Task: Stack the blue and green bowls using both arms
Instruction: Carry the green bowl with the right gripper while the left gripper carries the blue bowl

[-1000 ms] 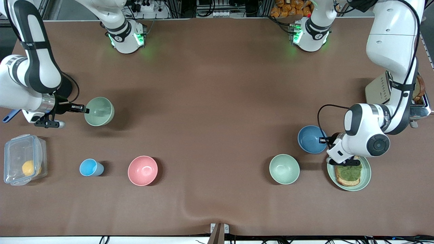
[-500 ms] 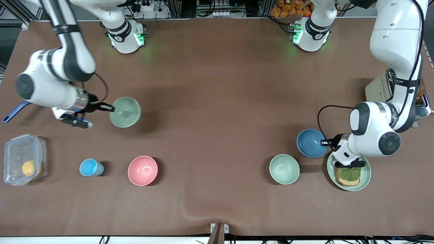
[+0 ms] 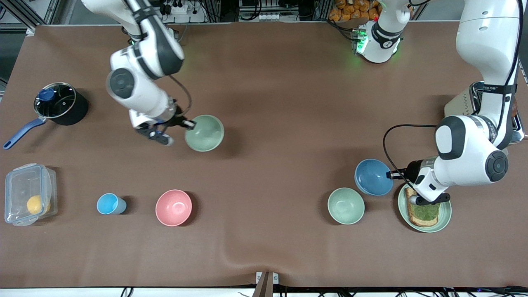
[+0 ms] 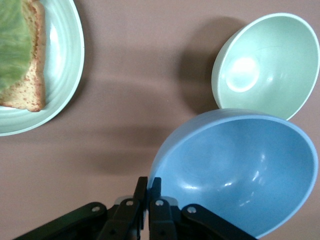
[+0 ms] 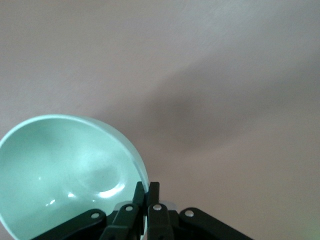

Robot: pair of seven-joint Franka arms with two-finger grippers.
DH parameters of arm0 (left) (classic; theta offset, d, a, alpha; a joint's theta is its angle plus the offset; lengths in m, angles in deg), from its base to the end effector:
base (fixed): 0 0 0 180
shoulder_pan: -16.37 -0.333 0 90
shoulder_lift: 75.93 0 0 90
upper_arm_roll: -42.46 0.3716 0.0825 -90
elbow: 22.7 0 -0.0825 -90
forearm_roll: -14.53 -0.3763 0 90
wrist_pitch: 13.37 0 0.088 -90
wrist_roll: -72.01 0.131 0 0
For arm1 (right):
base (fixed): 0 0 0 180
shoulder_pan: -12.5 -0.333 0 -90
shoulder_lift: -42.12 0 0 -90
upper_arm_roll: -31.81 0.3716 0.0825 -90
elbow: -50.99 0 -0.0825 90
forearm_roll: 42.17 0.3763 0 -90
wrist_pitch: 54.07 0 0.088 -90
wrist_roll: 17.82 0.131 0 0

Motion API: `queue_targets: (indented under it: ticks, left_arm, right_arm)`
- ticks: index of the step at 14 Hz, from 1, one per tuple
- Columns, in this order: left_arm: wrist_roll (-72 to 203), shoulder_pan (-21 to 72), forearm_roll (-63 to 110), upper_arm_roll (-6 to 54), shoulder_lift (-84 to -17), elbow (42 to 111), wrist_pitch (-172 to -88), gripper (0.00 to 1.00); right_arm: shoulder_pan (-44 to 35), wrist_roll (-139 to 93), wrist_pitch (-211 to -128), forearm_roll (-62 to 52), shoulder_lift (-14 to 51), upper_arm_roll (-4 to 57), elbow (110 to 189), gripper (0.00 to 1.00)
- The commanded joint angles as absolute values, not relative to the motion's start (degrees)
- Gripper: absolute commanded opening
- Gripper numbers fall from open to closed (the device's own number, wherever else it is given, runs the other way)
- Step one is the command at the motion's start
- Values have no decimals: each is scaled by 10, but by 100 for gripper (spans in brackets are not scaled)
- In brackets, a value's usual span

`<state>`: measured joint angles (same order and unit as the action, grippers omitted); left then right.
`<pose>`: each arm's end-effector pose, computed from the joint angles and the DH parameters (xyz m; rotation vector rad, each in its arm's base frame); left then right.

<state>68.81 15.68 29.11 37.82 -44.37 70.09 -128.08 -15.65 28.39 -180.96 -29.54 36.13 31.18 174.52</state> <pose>0.6860 -0.0603 0.3224 2.8705 0.1751 -0.2655 0.4792 0.2626 0.3842 -2.9434 0.6936 0.2117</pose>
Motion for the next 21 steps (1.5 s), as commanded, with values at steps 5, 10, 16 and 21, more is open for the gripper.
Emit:
queue_targets:
  ticks: [5,10,16,21]
  left_arm:
    - [679,156,304,376,-454,710,-1278,0]
    - [678,157,304,376,-457,710,-1278,0]
    - [670,159,304,375,-457,710,-1278,0]
    - [667,161,304,375,-457,710,-1279,0]
  right_arm:
    - [-259,400,-1987,-289,296,305,1798,0]
    - [-303,449,-2071,-290,243,304,1798,0]
    - [-328,477,-2092,-290,228,304,1801,0]
    - [-323,494,-2082,-289,226,304,1798,92]
